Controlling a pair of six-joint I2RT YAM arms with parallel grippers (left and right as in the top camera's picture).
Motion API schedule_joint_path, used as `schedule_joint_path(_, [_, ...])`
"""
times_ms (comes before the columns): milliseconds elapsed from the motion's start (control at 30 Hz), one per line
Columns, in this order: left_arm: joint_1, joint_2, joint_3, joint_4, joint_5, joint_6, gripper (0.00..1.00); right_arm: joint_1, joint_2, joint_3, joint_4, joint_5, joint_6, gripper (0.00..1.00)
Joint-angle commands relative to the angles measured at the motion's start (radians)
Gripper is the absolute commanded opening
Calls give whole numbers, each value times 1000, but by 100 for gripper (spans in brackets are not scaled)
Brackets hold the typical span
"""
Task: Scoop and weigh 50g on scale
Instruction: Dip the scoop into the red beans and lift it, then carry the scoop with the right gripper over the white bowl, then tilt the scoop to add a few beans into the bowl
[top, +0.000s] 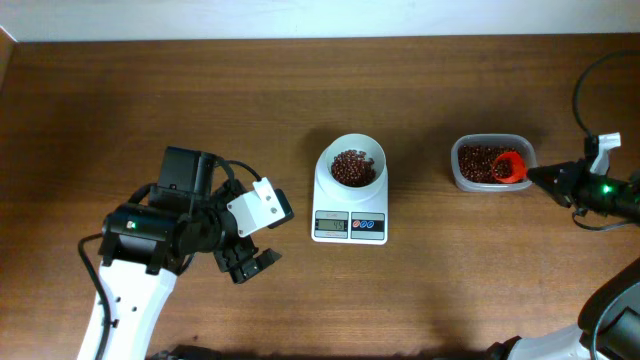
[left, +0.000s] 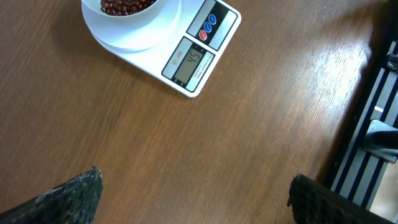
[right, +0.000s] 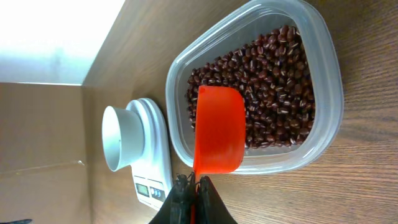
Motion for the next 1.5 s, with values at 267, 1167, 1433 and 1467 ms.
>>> schedule_joint_path(267, [6,-9,-6,-2,18,8,99,56,8,-5,-22,-312,-5,4])
schedule_joint_path(1167, [6,-9,-6,-1,18,8,99,616,8,-4,281,-216,0,4])
schedule_joint_path(1433, [6,-9,-6,-1,18,8,99,739,8,-4,390,24,-5,4])
schedule_joint_path(1467, [6,-9,-6,-2,18,8,99,753,8,-4,395,53,-5,4])
